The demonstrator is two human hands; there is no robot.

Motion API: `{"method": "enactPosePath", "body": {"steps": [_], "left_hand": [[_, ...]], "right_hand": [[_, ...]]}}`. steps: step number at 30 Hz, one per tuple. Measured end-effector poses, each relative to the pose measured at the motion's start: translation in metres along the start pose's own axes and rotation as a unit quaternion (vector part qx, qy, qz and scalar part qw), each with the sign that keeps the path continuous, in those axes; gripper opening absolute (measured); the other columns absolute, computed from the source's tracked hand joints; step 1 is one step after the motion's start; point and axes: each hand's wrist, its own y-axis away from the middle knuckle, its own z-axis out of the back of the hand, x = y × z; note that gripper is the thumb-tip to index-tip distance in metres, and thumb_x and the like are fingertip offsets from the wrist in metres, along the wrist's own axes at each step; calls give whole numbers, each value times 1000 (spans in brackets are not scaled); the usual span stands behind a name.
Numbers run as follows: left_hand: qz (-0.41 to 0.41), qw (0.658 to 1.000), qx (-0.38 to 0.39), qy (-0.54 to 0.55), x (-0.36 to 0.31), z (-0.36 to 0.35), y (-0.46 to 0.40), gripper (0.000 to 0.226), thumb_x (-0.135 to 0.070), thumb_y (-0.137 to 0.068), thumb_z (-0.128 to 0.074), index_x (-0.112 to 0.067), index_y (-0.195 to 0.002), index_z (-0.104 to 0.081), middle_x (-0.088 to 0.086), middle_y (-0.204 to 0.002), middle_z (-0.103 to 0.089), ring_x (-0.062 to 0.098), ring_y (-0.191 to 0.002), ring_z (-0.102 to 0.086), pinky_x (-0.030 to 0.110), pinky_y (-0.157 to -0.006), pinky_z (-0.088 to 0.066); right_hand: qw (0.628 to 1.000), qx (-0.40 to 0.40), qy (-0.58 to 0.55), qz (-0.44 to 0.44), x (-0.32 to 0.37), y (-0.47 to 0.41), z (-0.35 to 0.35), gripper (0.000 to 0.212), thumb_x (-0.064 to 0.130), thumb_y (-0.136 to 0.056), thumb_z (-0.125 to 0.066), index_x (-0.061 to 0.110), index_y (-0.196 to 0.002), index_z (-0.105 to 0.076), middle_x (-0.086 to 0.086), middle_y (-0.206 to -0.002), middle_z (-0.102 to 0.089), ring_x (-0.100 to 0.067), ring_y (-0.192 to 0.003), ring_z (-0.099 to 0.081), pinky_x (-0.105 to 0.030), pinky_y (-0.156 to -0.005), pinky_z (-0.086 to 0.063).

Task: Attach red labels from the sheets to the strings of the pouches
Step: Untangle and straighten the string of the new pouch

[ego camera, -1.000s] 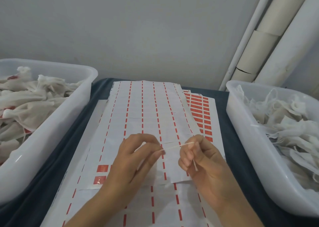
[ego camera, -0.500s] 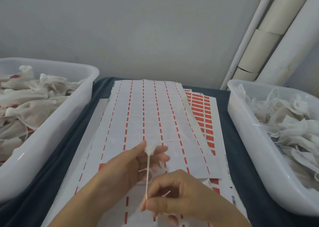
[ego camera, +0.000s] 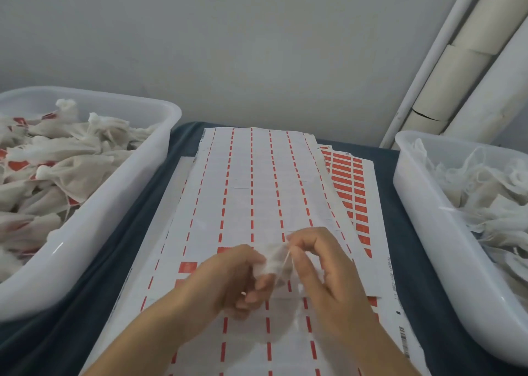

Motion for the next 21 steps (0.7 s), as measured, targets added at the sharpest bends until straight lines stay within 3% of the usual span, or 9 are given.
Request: {"method": "enactPosePath", "body": {"steps": [2, 4, 7, 8, 11, 13, 16, 18, 21], "left_hand": [[32, 998, 37, -38, 0, -4, -8, 44, -18, -84, -38, -15, -41, -48, -4, -36, -37, 6, -31, -32, 15, -37, -28], [-3, 994, 44, -95, 20, -4, -8, 44, -5, -91, -35, -8, -49, -44, -3, -28, -37, 7, -25, -31, 19, -38, -26], [1, 989, -29, -146, 23, -4, -5, 36, -18, -94, -46, -6, -60, -42, 3, -43, -44, 10, -40, -37, 18, -43, -32], [-34, 990, -31, -137, 21, -4, -11, 36, -28, -90, -52, -2, -66, -47, 2, -51, -47, 10, -45, -40, 17, -46, -35], [-148, 976, -65, -144, 20, -3, -2, 32, -47, -83, -61, -15, -83, -63, -7, -59, -54, 4, -51, -46, 16, -51, -39], [-191, 962, -104, -168, 22, -7, -6, 34, -50, -75, -56, -19, -89, -63, -11, -59, -57, 1, -52, -47, 15, -53, -41], [-239, 947, -101, -190, 24, -12, -5, 34, -49, -76, -52, -19, -91, -61, -14, -61, -56, -2, -54, -48, 13, -56, -42], [-250, 940, -109, -205, 25, -11, -4, 33, -48, -78, -50, -19, -89, -60, -16, -61, -56, -3, -55, -49, 11, -56, -42], [-250, 937, -114, -216, 26, -11, -6, 35, -50, -76, -48, -20, -89, -58, -18, -62, -57, -4, -57, -50, 9, -56, -42]], "right_hand": [[1000, 16, -16, 1, 2, 4, -6, 21, 44, -91, -39, 30, -97, -54, 28, -112, -57, 6, -113, -50, -2, -91, -33], [998, 48, -40, -18, 3, 6, -11, 28, 53, -86, -35, 32, -97, -51, 30, -108, -59, 5, -105, -57, -8, -88, -43], [999, 26, -25, -17, 1, 7, -16, 25, 54, -85, -36, 33, -92, -47, 23, -96, -61, -1, -92, -61, -12, -77, -49], [1000, 8, -22, -17, 0, 6, -15, 18, 48, -89, -39, 32, -92, -47, 22, -94, -60, -1, -89, -61, -12, -74, -49], [997, -57, -29, -49, -4, 2, -11, 8, 37, -89, -43, 31, -89, -49, 24, -91, -58, 2, -88, -58, -8, -69, -48], [996, -68, -24, -61, -5, -1, -8, 10, 39, -85, -44, 31, -87, -50, 28, -92, -57, 7, -91, -57, -3, -69, -44], [993, -45, -74, -76, -5, -3, -6, 11, 38, -82, -50, 31, -90, -54, 30, -90, -60, 6, -91, -59, -5, -69, -46], [987, -39, -121, -97, -5, -4, -4, 19, 38, -79, -54, 30, -97, -54, 31, -89, -60, 3, -84, -62, -9, -66, -50], [980, -38, -153, -121, -4, -6, -3, 33, 37, -75, -59, 31, -105, -47, 27, -88, -57, -17, -76, -65, -24, -66, -55]]}}
